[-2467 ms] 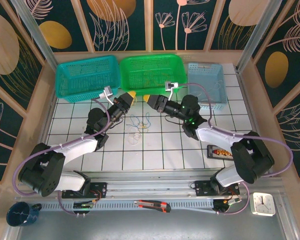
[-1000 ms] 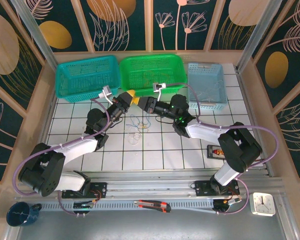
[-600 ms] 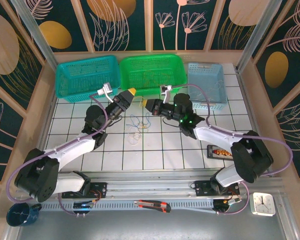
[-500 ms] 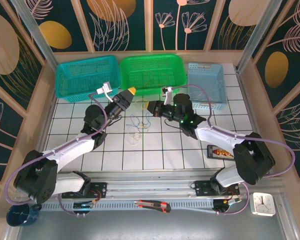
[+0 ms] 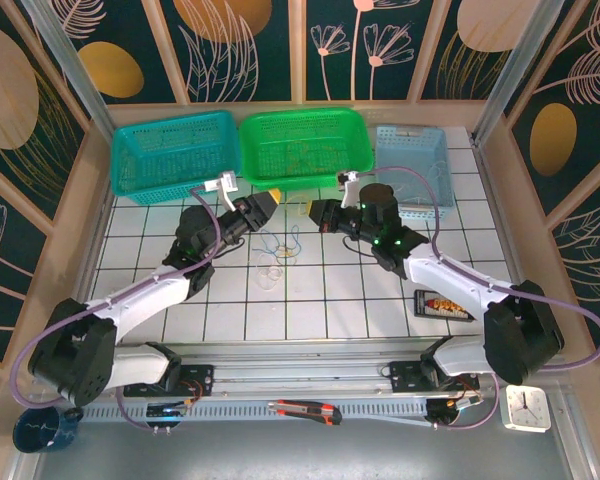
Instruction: Untangle the cables
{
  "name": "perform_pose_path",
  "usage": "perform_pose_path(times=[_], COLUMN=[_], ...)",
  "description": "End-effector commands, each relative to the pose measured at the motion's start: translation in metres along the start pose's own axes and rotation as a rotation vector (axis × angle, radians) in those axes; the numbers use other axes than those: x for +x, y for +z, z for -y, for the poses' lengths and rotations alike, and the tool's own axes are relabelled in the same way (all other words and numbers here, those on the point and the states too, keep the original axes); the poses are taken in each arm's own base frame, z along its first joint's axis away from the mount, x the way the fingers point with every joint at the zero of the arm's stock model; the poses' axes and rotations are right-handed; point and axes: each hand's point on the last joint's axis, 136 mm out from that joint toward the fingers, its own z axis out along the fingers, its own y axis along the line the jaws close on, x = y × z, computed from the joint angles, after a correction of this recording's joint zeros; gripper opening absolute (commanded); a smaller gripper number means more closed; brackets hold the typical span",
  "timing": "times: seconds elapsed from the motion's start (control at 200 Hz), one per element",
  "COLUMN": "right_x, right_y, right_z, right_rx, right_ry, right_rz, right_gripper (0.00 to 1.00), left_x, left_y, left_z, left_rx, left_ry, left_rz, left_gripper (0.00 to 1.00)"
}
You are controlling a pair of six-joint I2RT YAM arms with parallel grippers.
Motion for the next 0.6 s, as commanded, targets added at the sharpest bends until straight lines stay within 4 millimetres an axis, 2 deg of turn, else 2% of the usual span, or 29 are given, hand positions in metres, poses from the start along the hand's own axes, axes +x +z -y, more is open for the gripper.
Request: perform_pose_path(times=[0.0,0.24,0.596], right_x=[-0.004,-0.004,-0.001], right_y=[-0.005,-0.004,-0.001], right_z=[-0.003,-0.003,-0.011], right_rx=[-0.004,-0.007,-0.031], right_ry=[-0.015,-0.012,-0.015], right_rz=[0.008,0.008,-0.003], right_gripper=[0.00,0.00,0.00], left_x=[0.013,0.022,0.034], left_y=[0.002,0.004,0.019], left_z=[0.000,-0.007,-0.026], left_rx=[0.043,0.028,-0.084], left_ry=[-0.039,-0.063,-0.036], left_rz=[-0.053,-0.081,-0.148], left_gripper=[0.44,0.45,0.48])
